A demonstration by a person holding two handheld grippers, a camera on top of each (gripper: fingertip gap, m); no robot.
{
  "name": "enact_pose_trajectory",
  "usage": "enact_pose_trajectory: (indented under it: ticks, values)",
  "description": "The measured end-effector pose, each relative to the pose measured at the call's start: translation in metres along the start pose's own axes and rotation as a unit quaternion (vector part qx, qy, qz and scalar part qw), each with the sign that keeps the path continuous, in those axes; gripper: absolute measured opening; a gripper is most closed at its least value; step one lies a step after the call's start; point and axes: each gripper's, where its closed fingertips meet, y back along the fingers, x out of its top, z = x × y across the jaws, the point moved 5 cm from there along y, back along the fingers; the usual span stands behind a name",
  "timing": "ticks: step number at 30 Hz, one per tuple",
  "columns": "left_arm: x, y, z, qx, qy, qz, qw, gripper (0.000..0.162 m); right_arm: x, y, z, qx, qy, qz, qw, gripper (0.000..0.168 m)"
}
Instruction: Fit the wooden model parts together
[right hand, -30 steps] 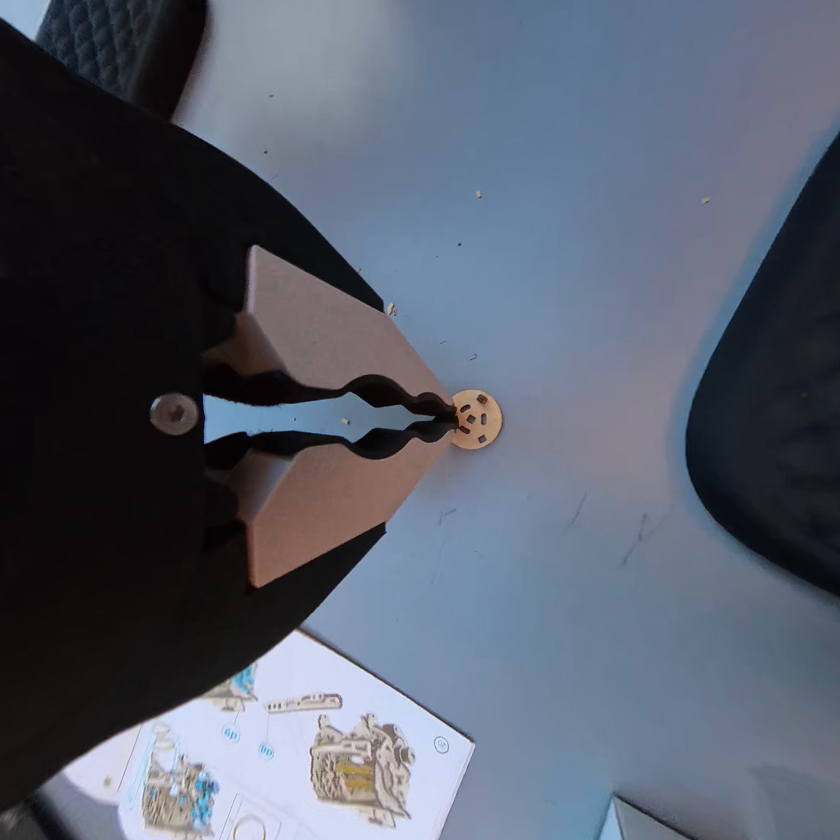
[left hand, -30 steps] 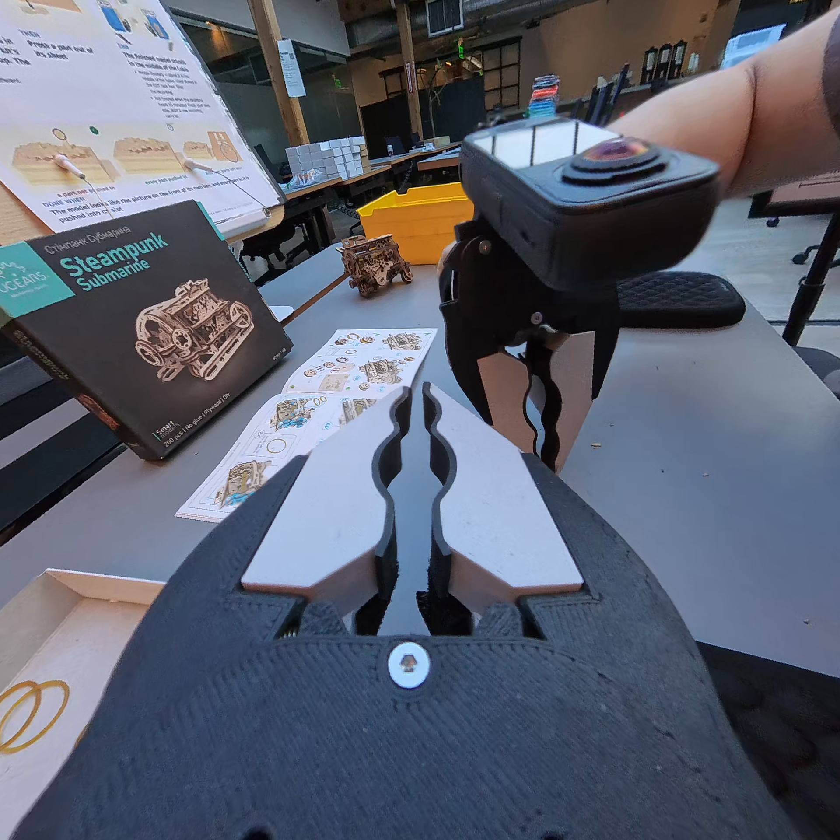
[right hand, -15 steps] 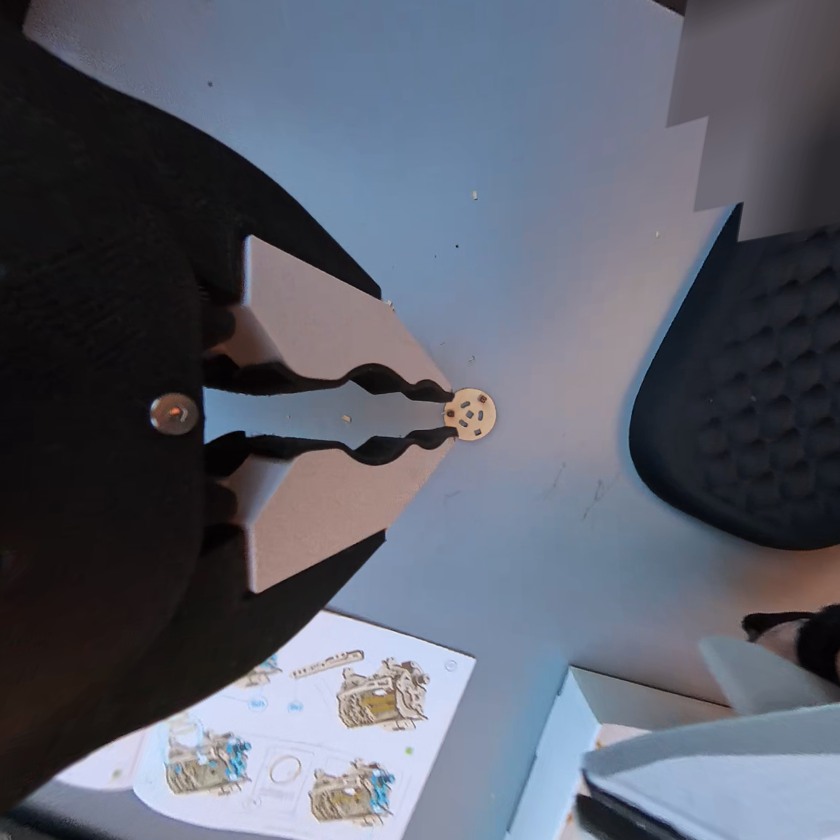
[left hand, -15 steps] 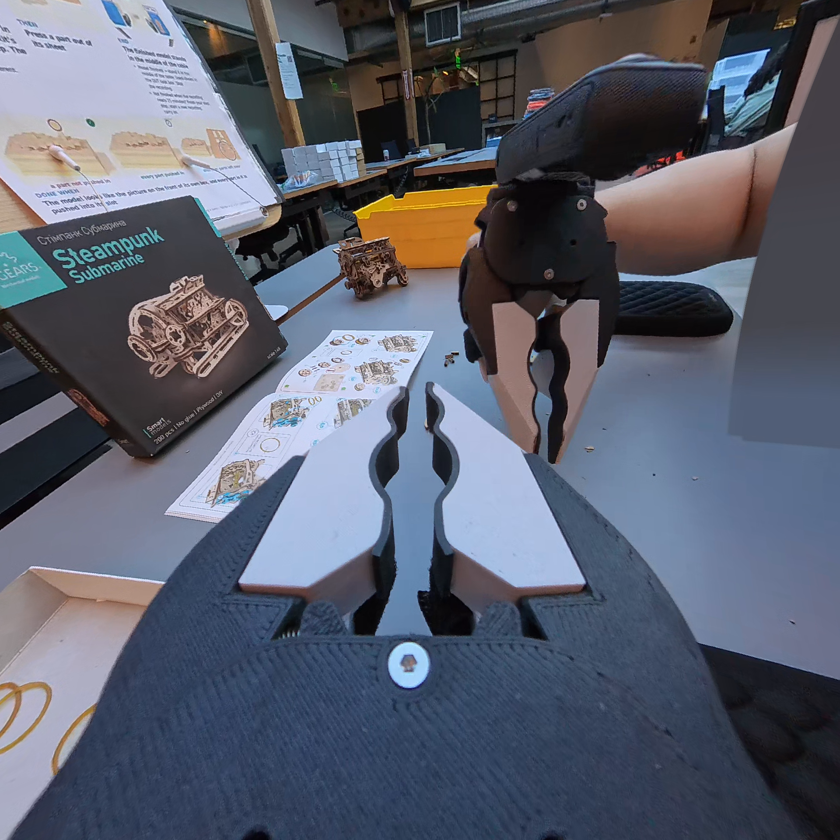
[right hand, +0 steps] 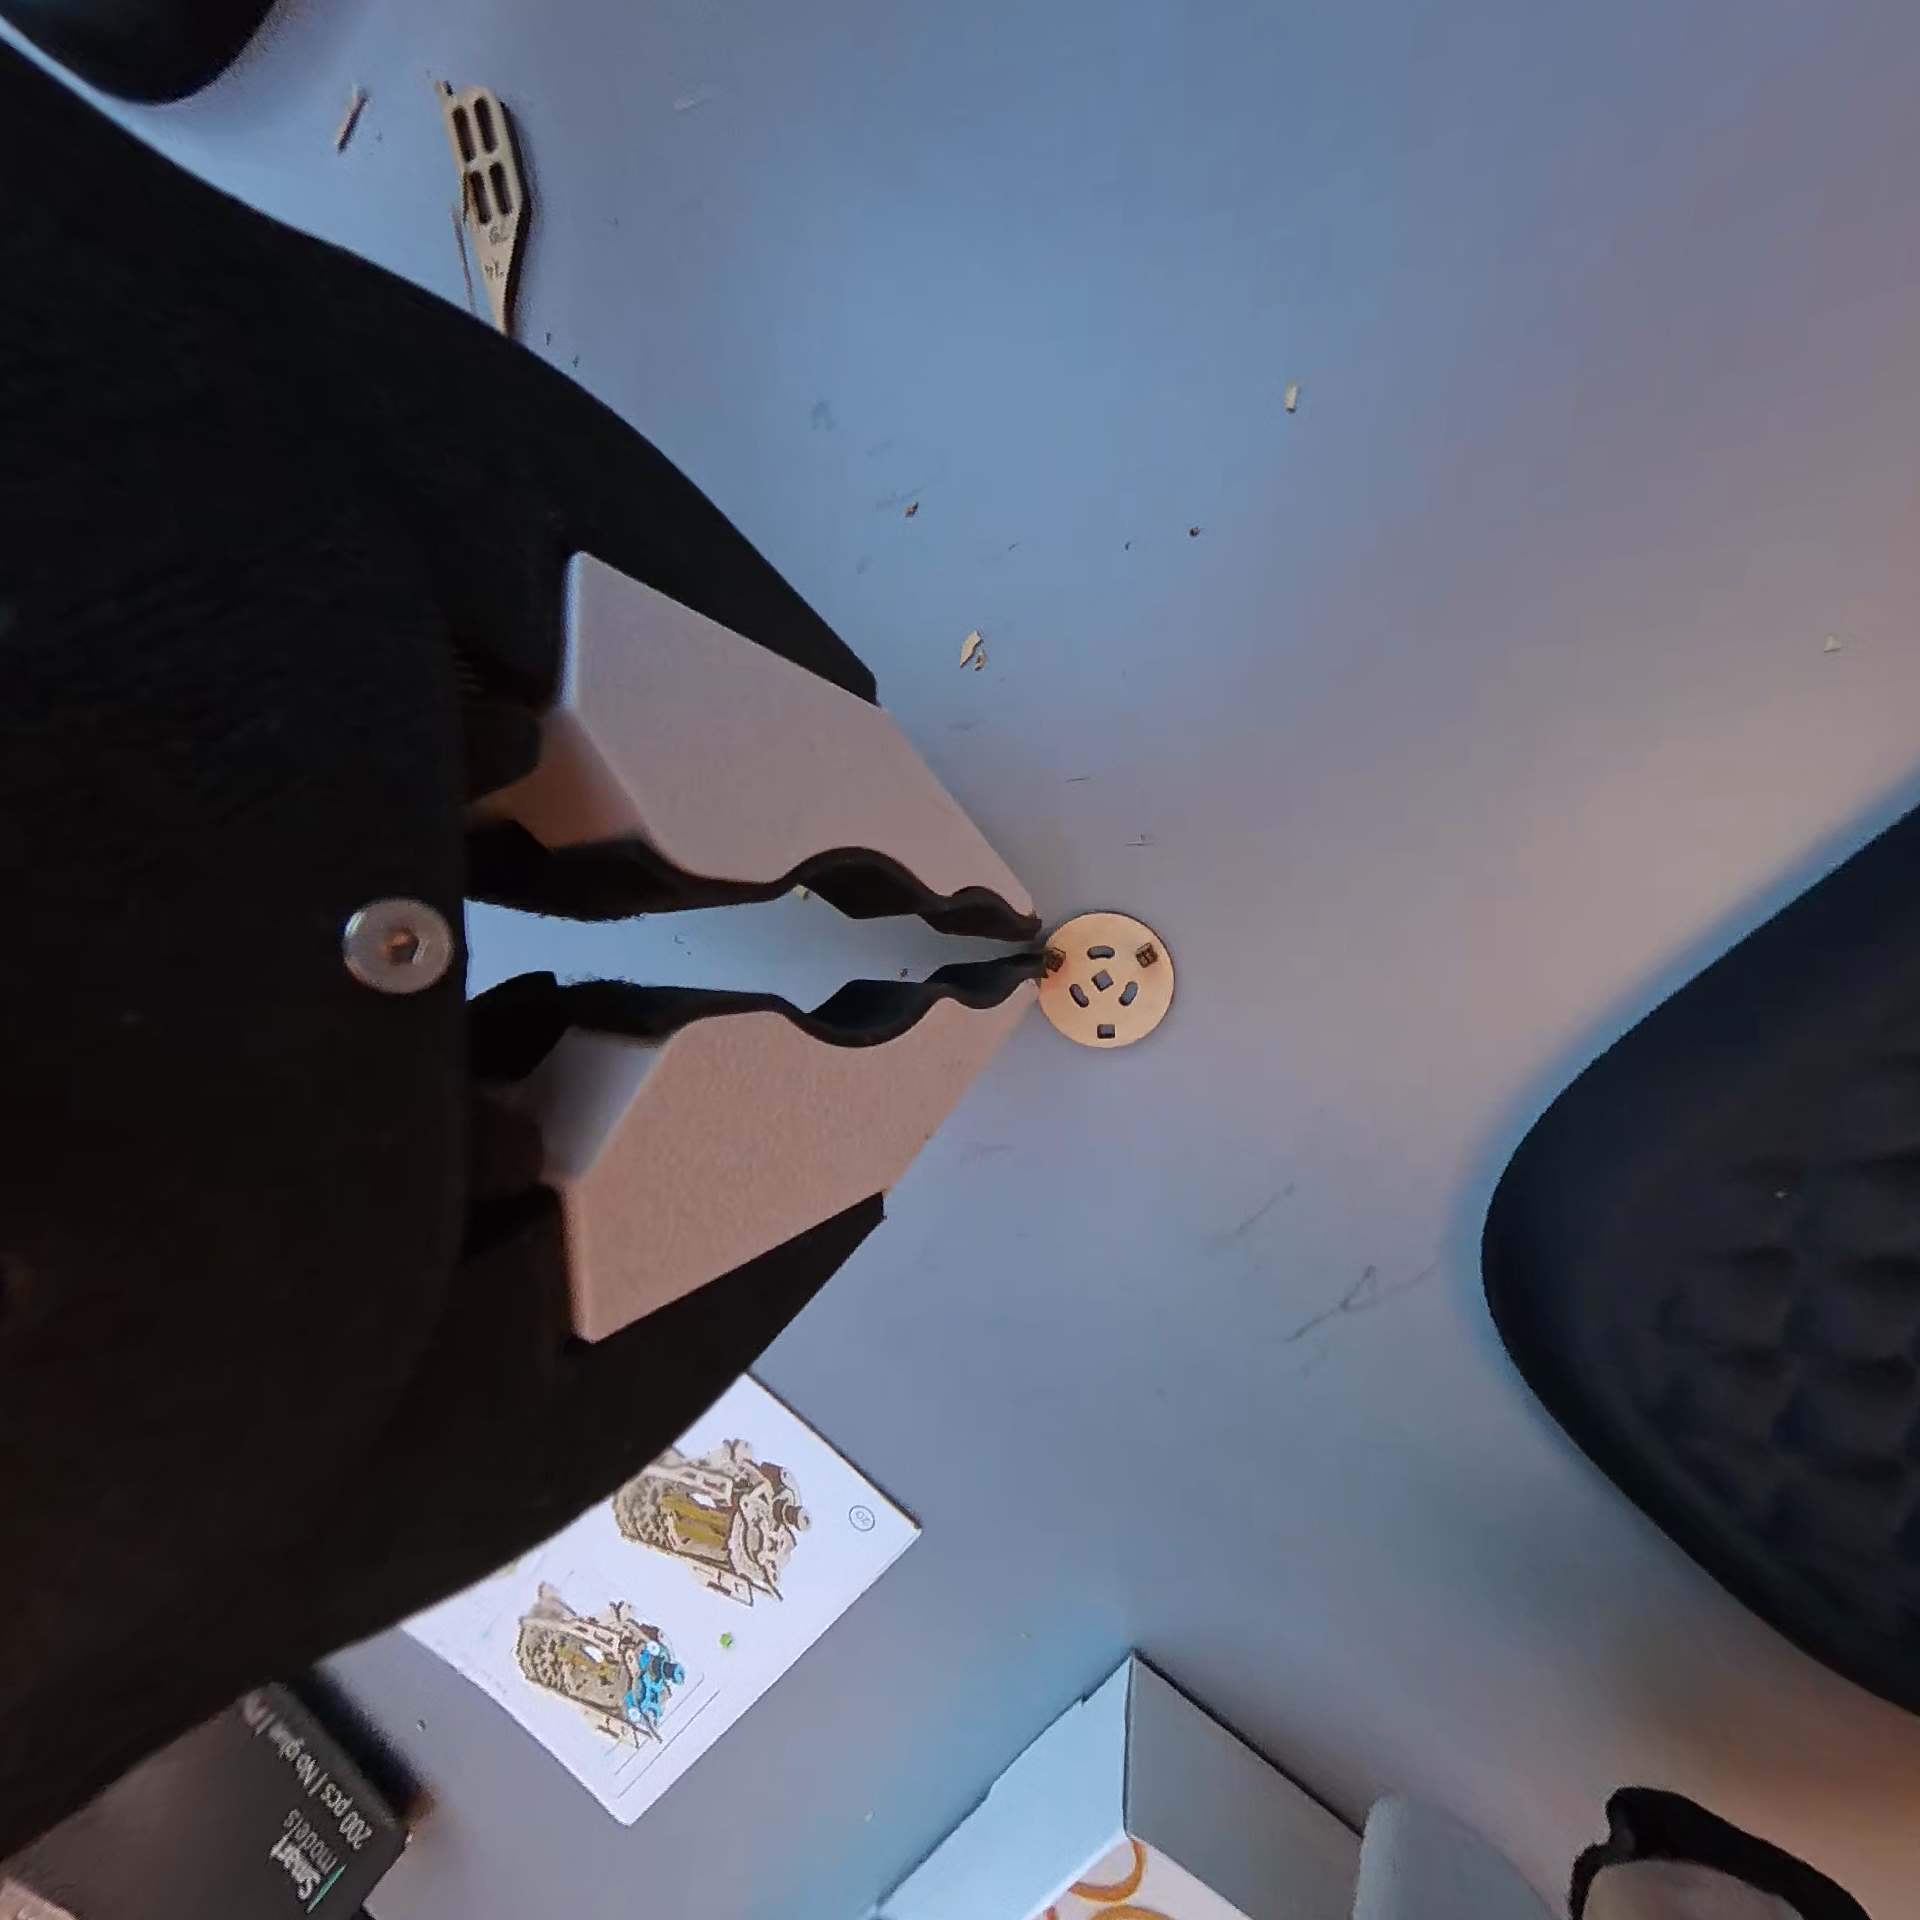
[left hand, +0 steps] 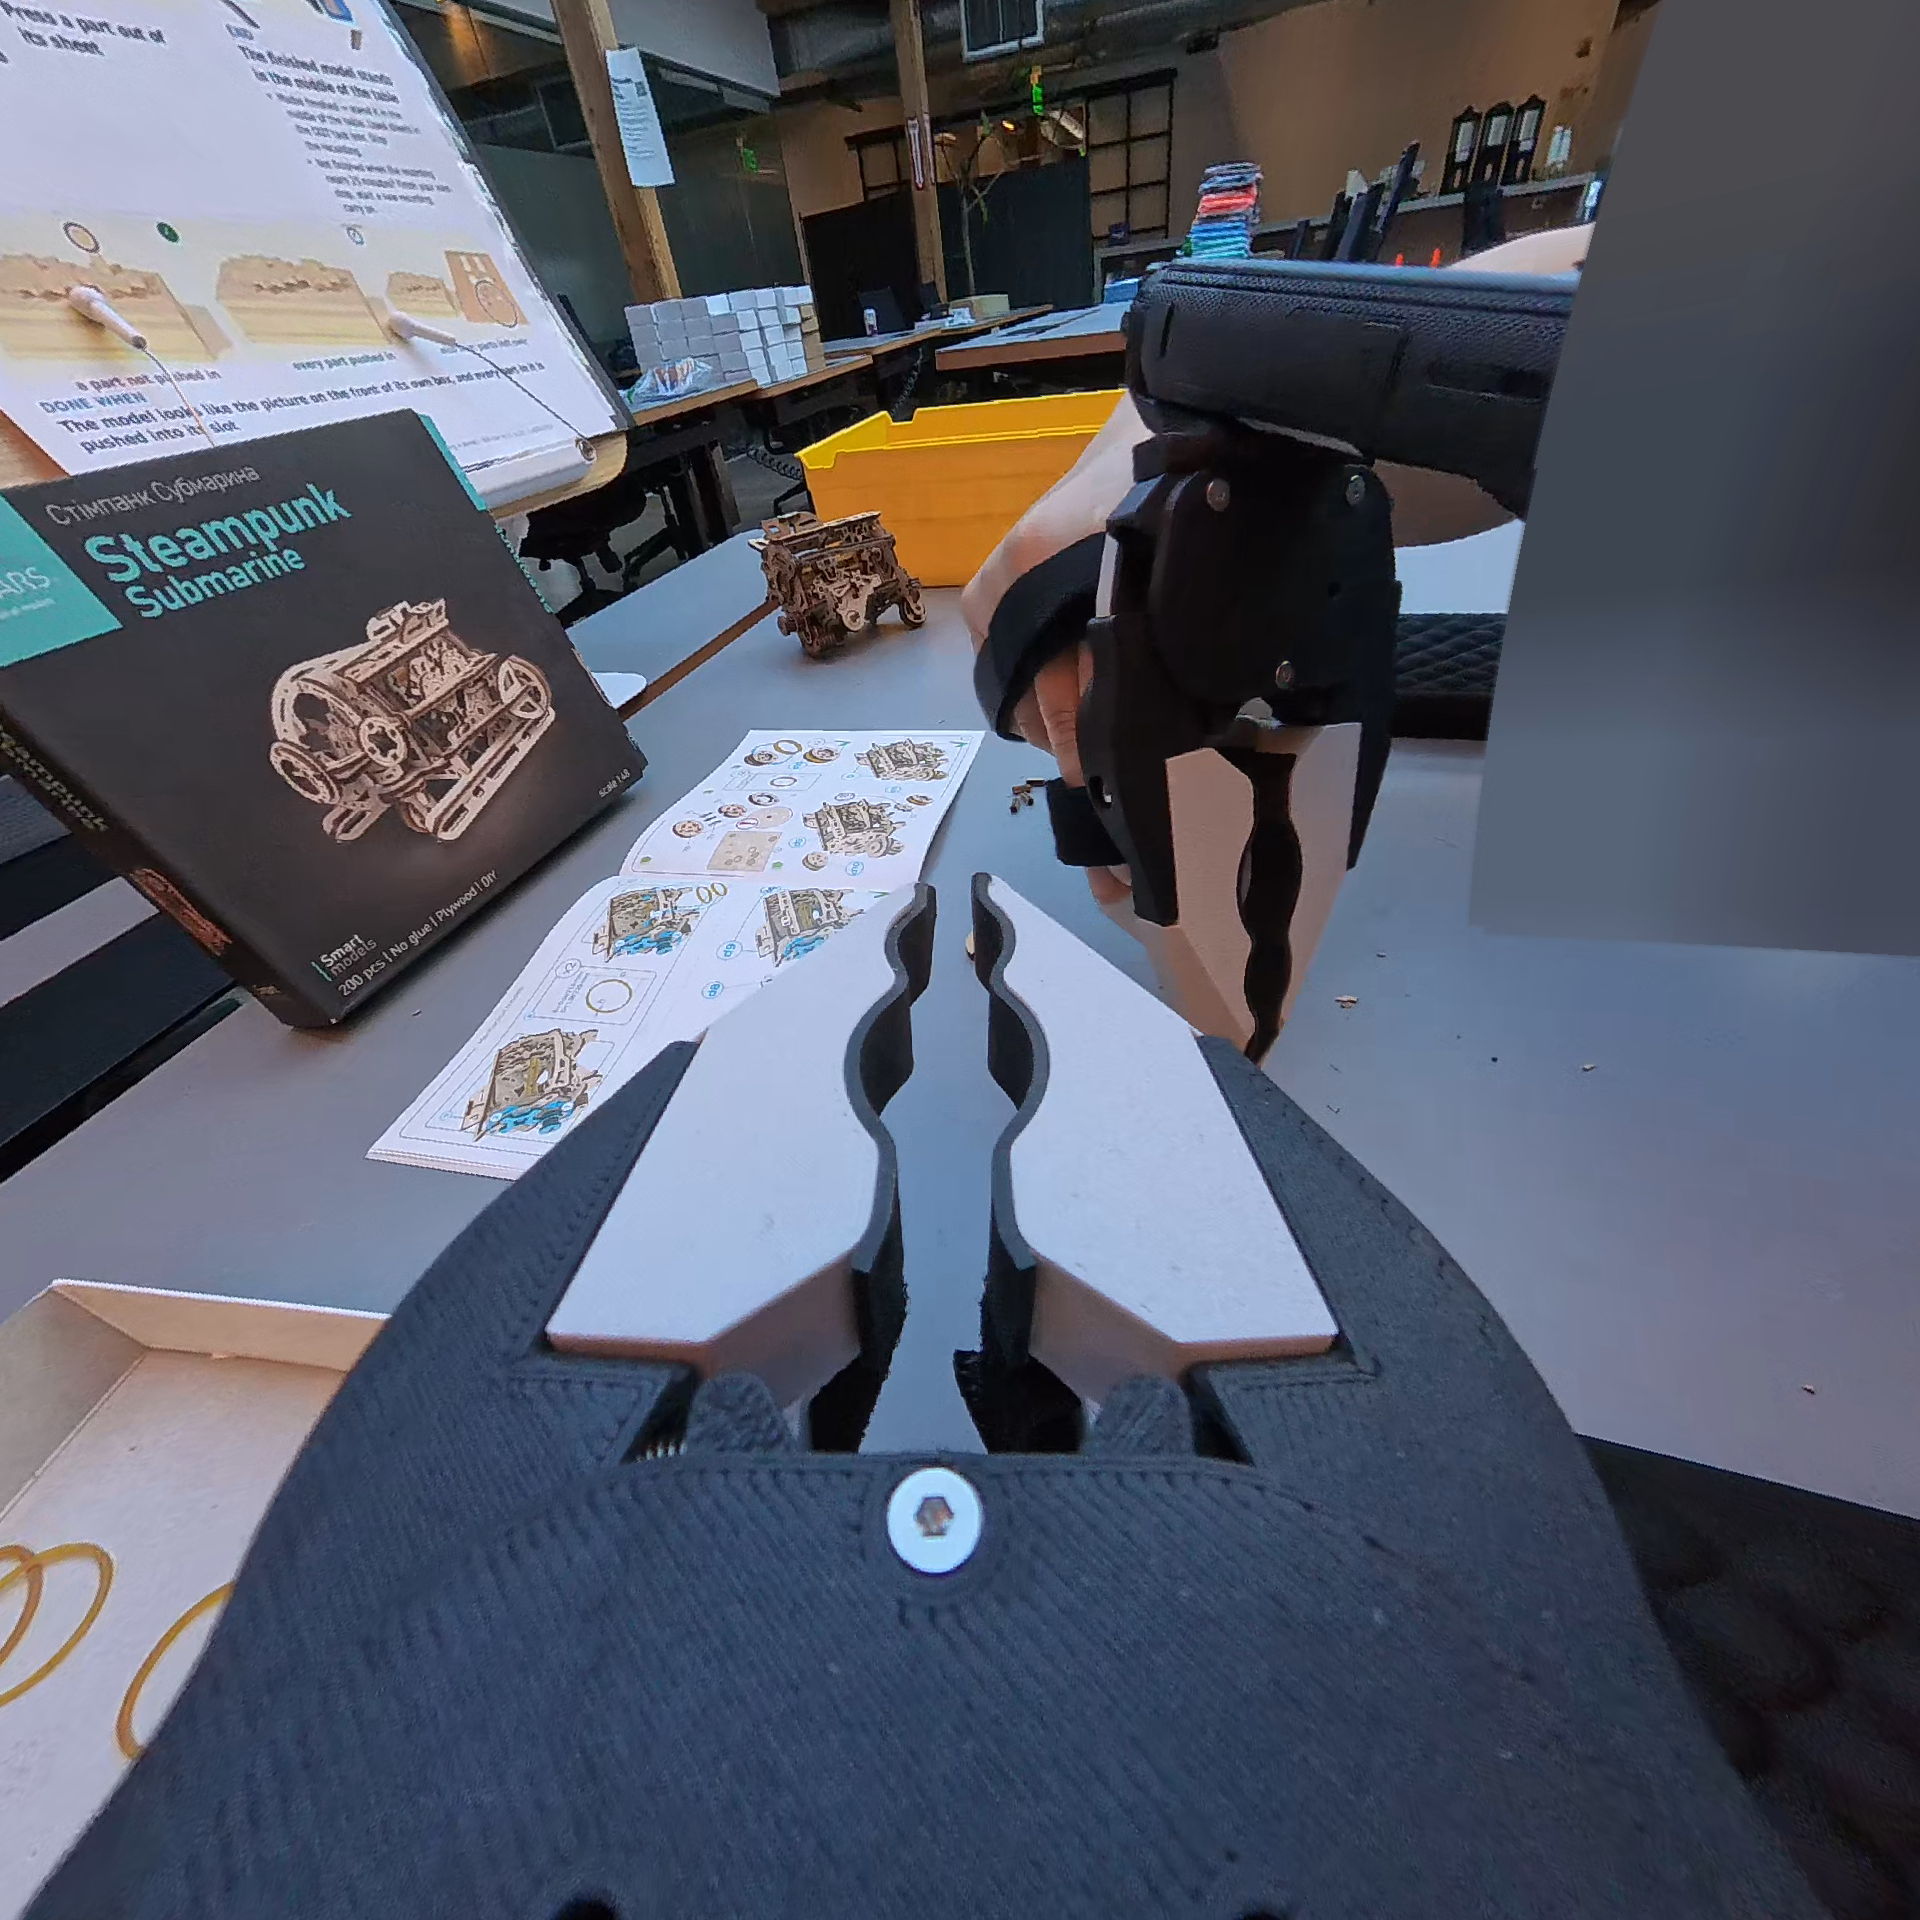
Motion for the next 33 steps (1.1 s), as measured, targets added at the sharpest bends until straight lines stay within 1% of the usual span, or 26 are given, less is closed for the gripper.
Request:
enact_pose_trajectory:
  ticks: [2,6,10,11,12,13,15,18,20,21,22,24,28,30,33]
  values:
    - [0.0,-0.001,0.001,-0.002,0.001,-0.001,1.0,0.005,-0.003,-0.001,-0.002,0.014,-0.032,-0.01,0.999,0.0]
    - [-0.001,-0.002,0.002,-0.006,-0.001,-0.005,1.0,0.005,0.002,0.0,-0.009,0.034,-0.071,0.018,0.997,0.0]
    - [-0.001,-0.002,0.002,-0.005,-0.004,-0.006,1.0,0.005,-0.008,0.007,-0.002,-0.021,-0.079,0.021,0.996,0.0]
    - [0.0,-0.002,0.002,-0.005,-0.003,-0.005,1.0,0.005,-0.008,0.009,0.001,-0.037,-0.079,0.033,0.996,0.003]
    - [0.0,-0.002,0.002,-0.005,-0.003,-0.005,1.0,0.005,-0.005,0.01,0.003,-0.048,-0.079,0.052,0.994,0.012]
    - [0.0,-0.002,0.003,-0.006,-0.003,-0.006,1.0,0.005,-0.002,0.01,0.002,-0.045,-0.077,0.068,0.994,0.019]
    - [-0.001,-0.003,0.003,-0.006,-0.004,-0.009,1.0,0.005,0.001,0.008,0.0,-0.036,-0.059,0.066,0.995,0.016]
    - [-0.003,-0.003,0.003,-0.008,-0.005,-0.014,1.0,0.005,0.006,0.005,0.001,-0.04,-0.003,0.053,0.998,0.006]
    - [-0.003,-0.003,0.004,-0.01,-0.005,-0.014,1.0,0.004,0.008,0.004,0.003,-0.039,0.019,0.035,0.998,0.007]
    - [-0.003,-0.003,0.004,-0.009,-0.005,-0.014,1.0,0.004,0.008,0.003,0.004,-0.03,0.014,0.024,0.999,0.011]
    - [-0.003,-0.003,0.003,-0.009,-0.005,-0.013,1.0,0.004,0.009,0.003,0.005,-0.014,0.004,0.017,1.0,0.013]
    - [-0.002,-0.002,0.003,-0.009,-0.003,-0.012,1.0,0.004,0.008,0.002,0.005,0.014,-0.008,0.004,1.0,0.012]
    - [-0.001,-0.002,0.003,-0.01,-0.003,-0.011,1.0,0.004,0.005,0.001,0.007,0.032,-0.037,0.0,0.999,0.006]
    - [-0.001,-0.002,0.004,-0.012,-0.003,-0.012,1.0,0.004,0.004,0.003,0.011,0.037,-0.085,0.007,0.996,0.0]
    - [0.001,-0.002,0.006,-0.016,-0.006,-0.009,1.0,0.004,-0.005,0.01,0.012,0.072,-0.177,0.044,0.981,0.0]
